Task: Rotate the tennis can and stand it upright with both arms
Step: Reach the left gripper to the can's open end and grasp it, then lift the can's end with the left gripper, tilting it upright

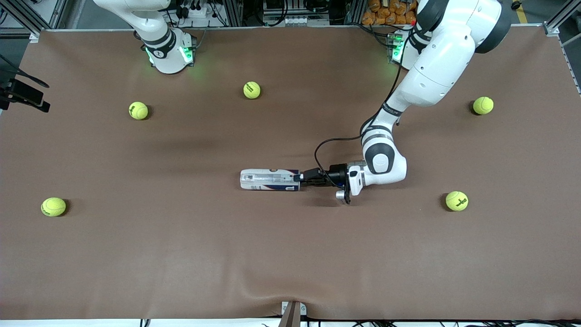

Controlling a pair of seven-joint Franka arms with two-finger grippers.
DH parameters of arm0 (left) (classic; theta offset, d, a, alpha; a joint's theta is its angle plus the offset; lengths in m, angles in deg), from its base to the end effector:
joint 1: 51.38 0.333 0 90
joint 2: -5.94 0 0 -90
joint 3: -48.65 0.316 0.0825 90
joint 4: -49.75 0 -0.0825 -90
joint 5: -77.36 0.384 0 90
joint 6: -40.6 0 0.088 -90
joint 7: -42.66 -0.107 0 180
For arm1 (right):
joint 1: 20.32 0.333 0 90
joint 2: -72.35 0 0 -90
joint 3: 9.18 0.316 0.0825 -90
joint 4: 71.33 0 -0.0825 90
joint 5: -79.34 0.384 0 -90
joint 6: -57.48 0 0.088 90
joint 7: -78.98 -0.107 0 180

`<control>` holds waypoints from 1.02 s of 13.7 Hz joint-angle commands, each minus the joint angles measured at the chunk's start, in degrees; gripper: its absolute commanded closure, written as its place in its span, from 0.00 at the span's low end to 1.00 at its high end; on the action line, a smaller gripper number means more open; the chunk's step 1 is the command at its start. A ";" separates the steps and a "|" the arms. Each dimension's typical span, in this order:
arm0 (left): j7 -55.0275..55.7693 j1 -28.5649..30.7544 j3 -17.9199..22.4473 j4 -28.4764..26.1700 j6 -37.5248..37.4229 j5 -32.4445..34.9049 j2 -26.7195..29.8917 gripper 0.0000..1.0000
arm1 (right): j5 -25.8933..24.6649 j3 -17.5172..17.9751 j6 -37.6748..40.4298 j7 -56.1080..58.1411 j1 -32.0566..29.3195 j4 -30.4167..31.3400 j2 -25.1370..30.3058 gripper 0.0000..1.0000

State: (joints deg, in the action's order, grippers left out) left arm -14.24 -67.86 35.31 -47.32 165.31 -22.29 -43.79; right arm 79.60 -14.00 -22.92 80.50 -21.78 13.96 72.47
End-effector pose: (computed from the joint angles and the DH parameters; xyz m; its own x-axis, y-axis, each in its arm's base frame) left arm 0.5597 -0.3494 0.1092 0.9994 0.0278 -0.0195 0.0258 -0.2458 0.9690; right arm 0.5332 -0.0582 0.6498 0.9932 -0.0818 -0.0830 -0.0827 -0.9966 -0.0069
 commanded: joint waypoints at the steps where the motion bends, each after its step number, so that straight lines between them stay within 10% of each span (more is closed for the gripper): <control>1: -1.46 -0.22 -0.11 1.01 0.27 -1.25 -0.37 1.00 | 0.53 -0.11 -0.19 -0.46 0.05 0.32 0.94 0.00; 14: 17.58 -0.13 0.68 10.41 4.31 12.97 3.06 1.00 | 0.53 -0.02 -0.02 -0.46 0.32 0.14 1.02 0.00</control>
State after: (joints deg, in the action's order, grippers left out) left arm -2.43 -67.82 35.75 -38.12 167.94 -13.05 -42.59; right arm 79.70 -13.93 -23.04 80.50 -21.70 13.86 72.56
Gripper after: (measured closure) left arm 0.952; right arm 0.000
